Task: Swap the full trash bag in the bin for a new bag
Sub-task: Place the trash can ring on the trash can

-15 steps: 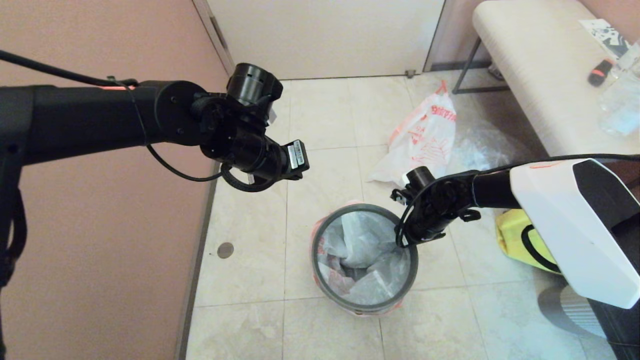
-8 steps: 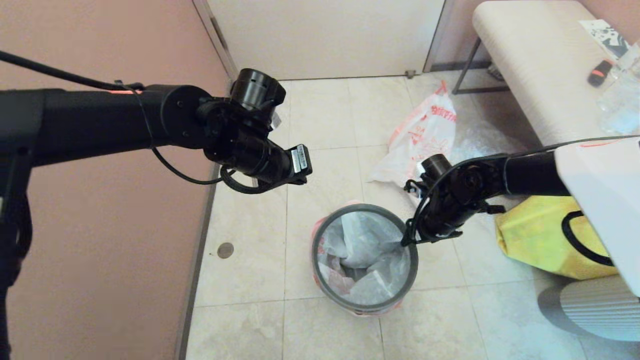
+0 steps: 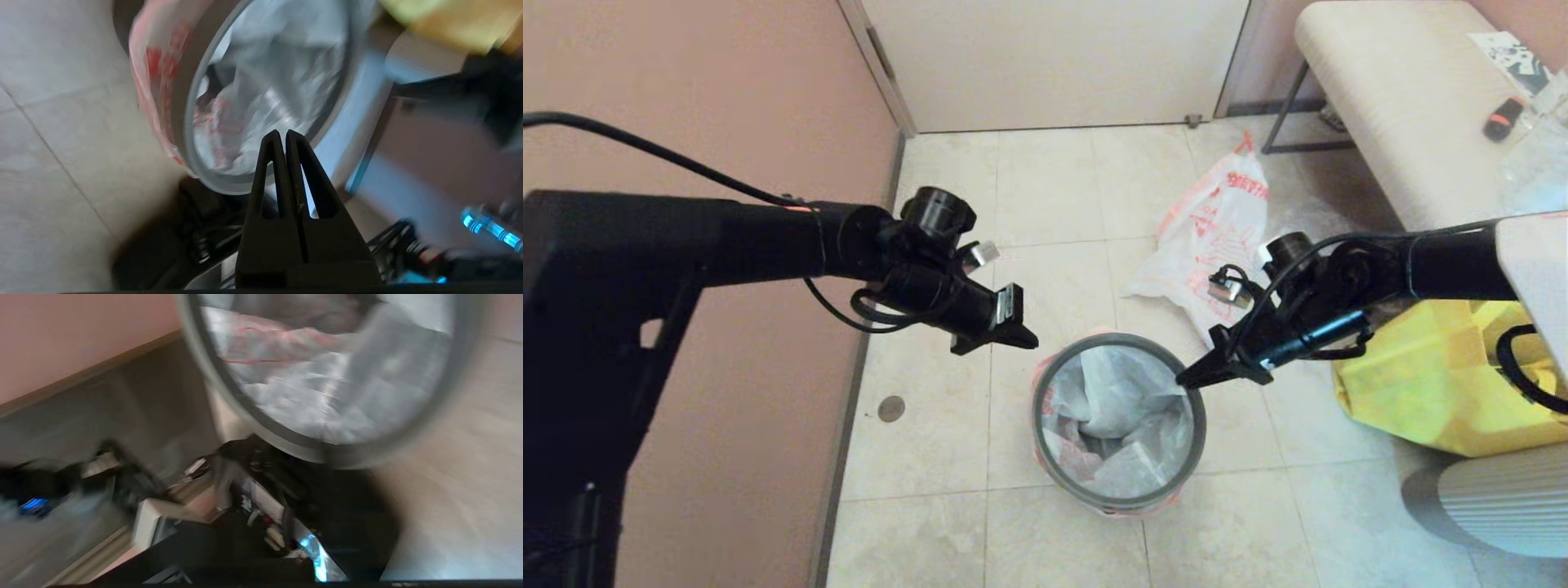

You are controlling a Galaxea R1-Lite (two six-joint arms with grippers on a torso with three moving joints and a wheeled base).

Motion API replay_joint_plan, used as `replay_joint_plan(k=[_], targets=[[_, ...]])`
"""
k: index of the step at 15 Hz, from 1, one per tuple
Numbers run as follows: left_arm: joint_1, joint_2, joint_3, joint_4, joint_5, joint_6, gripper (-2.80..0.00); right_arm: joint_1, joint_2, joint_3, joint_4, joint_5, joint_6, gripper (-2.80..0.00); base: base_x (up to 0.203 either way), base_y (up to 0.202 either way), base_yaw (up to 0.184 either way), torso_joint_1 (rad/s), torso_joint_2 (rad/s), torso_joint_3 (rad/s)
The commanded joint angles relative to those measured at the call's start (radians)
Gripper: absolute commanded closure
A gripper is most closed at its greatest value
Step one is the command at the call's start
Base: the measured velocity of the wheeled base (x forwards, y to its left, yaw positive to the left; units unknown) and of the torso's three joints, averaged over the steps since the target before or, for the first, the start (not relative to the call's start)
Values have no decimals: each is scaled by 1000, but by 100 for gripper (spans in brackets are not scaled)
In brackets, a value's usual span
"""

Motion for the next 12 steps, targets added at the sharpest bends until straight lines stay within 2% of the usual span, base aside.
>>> replay_joint_plan(k=[1, 8, 12], targets=[[9, 92, 4, 3, -10, 20, 0, -10, 105, -27, 1, 27, -29, 0, 0, 0, 0, 0, 0, 0], [-8, 237, -29, -2, -12, 35, 0, -46, 215, -46, -73, 40, -69, 0, 0, 0, 0, 0, 0, 0], [-9, 322, -99, 15, 34, 27, 0, -49, 342, -147, -83, 41, -73, 0, 0, 0, 0, 0, 0, 0]])
